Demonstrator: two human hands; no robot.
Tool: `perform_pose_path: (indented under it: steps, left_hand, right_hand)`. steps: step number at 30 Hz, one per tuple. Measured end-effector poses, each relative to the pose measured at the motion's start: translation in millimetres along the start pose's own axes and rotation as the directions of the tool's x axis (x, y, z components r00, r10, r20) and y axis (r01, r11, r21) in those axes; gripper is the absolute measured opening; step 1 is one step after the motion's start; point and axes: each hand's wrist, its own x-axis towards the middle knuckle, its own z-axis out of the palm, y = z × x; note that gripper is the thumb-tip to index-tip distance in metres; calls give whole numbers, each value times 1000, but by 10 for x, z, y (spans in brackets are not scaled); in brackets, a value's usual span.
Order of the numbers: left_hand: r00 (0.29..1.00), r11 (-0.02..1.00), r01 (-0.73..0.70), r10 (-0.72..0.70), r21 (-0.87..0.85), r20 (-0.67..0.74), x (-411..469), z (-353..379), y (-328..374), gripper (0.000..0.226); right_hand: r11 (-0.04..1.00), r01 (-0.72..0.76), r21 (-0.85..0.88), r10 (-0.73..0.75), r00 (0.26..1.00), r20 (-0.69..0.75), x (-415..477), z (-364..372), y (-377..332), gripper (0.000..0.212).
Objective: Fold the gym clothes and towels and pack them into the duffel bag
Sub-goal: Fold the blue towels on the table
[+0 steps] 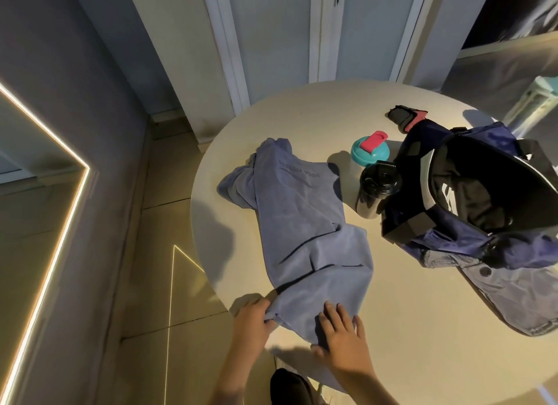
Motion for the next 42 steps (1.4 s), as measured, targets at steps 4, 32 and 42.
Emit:
perform_pose_path:
  steps: [4, 32, 42]
  left_hand:
    - [998, 958, 11, -29, -285, -60, -58, 26, -16, 48]
    - [918, 995, 92, -102, 46, 383, -834, -609, 499, 20]
    - [942, 942, 271, -216, -200, 259, -1195, -185, 346, 17]
  right_hand:
    - [999, -26, 29, 28, 998, -59, -95, 21, 108, 34]
    - [542, -124, 831, 255, 967, -22, -481, -923, 1139, 21]
    - [715, -177, 676, 186, 981, 61, -677, -738, 1366, 22]
